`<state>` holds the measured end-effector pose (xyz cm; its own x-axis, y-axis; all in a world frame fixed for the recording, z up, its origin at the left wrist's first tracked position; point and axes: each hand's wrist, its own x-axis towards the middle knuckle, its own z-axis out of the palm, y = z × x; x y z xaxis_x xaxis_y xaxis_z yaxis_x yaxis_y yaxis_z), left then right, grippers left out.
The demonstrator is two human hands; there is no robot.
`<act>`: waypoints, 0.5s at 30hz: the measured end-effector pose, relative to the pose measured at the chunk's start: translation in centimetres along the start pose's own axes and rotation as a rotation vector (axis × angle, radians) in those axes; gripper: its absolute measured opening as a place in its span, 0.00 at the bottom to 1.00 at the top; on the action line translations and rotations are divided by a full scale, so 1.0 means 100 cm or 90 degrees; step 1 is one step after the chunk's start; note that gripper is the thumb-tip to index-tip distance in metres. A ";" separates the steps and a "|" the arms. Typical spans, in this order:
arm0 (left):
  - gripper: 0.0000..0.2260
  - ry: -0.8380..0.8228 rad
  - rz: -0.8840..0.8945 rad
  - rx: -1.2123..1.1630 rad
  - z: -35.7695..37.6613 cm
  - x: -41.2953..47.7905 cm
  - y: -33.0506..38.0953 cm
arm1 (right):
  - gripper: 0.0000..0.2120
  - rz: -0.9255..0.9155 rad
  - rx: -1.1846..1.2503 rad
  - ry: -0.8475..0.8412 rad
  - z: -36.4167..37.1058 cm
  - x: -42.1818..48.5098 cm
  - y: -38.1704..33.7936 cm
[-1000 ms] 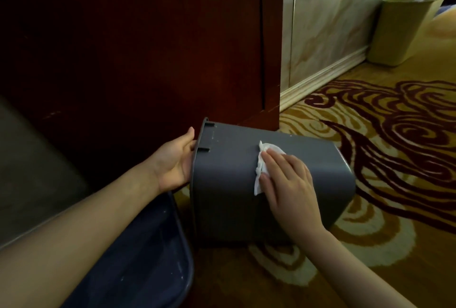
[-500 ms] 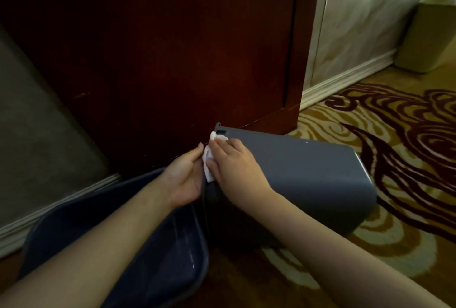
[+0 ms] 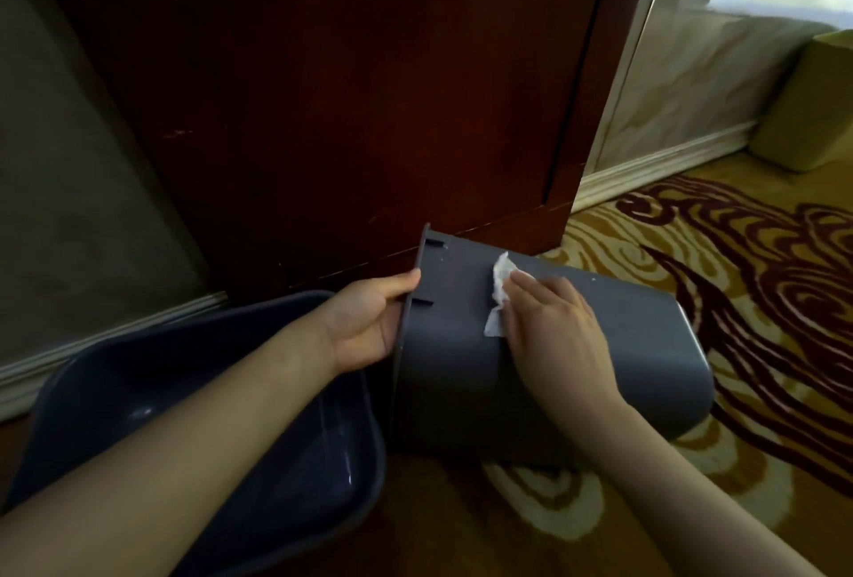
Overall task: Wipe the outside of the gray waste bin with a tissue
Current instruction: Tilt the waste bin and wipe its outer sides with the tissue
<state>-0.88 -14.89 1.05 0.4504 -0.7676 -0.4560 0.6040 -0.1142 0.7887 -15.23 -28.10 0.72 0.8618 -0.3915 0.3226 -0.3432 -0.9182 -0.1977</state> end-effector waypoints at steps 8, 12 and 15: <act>0.15 -0.049 -0.012 -0.063 -0.006 0.002 0.000 | 0.17 -0.115 0.189 -0.040 0.011 0.042 -0.041; 0.16 -0.039 -0.019 -0.038 -0.006 0.001 0.000 | 0.19 -0.126 0.198 -0.084 0.012 0.026 -0.026; 0.16 -0.028 -0.014 -0.009 -0.005 0.000 -0.002 | 0.20 -0.124 0.142 -0.083 0.007 0.000 -0.009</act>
<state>-0.64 -14.58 0.71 0.4076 -0.7921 -0.4543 0.6227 -0.1229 0.7728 -14.66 -27.20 0.30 0.9489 -0.1856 0.2552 -0.0893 -0.9336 -0.3470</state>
